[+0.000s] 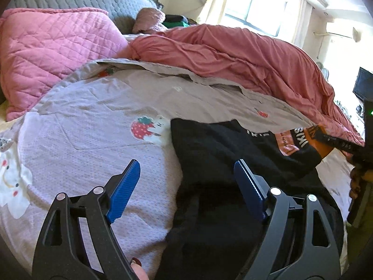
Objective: Fold small clothes
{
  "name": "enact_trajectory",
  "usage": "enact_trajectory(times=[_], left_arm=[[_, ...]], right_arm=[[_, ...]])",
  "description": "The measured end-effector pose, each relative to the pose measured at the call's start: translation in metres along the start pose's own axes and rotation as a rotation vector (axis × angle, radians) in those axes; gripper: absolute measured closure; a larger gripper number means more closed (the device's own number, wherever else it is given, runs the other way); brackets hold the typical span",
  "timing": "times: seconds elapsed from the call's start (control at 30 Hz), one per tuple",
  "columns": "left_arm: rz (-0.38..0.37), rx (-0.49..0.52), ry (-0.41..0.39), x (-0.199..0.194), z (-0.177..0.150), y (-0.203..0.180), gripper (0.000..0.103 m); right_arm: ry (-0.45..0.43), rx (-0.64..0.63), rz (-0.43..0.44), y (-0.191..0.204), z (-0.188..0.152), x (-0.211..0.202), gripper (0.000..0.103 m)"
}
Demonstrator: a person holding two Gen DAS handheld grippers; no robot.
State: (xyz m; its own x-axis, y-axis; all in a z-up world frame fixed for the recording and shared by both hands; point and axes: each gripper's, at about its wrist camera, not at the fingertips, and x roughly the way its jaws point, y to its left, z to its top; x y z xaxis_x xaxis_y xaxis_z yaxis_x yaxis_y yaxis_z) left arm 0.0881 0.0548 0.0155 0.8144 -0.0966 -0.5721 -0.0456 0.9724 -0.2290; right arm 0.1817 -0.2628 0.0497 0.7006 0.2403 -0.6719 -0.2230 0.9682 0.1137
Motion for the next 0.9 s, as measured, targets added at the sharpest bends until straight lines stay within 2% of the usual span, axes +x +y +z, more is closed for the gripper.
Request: enact_trajectory(times=[0.1,0.23,0.37,0.47,0.6,0.67,0.7,0.8,0.9], left_arm=[[-0.022,0.003,0.050,0.008,0.006,-0.010,0.027],[-0.018,0.083,0.105,0.022,0.021,-0.039,0.025],[-0.060,0.143,0.133,0.050,0.033,-0.068,0.025],[-0.080,0.150,0.179,0.077,0.032,-0.076,0.025],[-0.022,0.164,0.260,0.116,0.015,-0.070,0.026],[-0.029,0.145,0.291,0.125,0.006,-0.062,0.025],[-0.053,0.121,0.284,0.124,0.005,-0.057,0.025],[-0.073,0.100,0.273,0.120,0.005,-0.051,0.025],[-0.091,0.083,0.257,0.117,0.005,-0.048,0.025]], right_arm=[[0.035,0.038,-0.018,-0.013,-0.013,0.011,0.094],[0.062,0.070,-0.036,-0.023,-0.028,0.019,0.094],[0.093,0.069,-0.049,-0.025,-0.032,0.028,0.094],[0.101,0.052,-0.057,-0.024,-0.032,0.031,0.094],[0.114,0.051,-0.080,-0.028,-0.034,0.035,0.094],[0.133,0.047,-0.136,-0.033,-0.036,0.041,0.096],[0.146,0.053,-0.153,-0.037,-0.038,0.044,0.100],[0.201,0.125,-0.164,-0.055,-0.047,0.055,0.100],[0.160,0.163,-0.135,-0.059,-0.046,0.041,0.099]])
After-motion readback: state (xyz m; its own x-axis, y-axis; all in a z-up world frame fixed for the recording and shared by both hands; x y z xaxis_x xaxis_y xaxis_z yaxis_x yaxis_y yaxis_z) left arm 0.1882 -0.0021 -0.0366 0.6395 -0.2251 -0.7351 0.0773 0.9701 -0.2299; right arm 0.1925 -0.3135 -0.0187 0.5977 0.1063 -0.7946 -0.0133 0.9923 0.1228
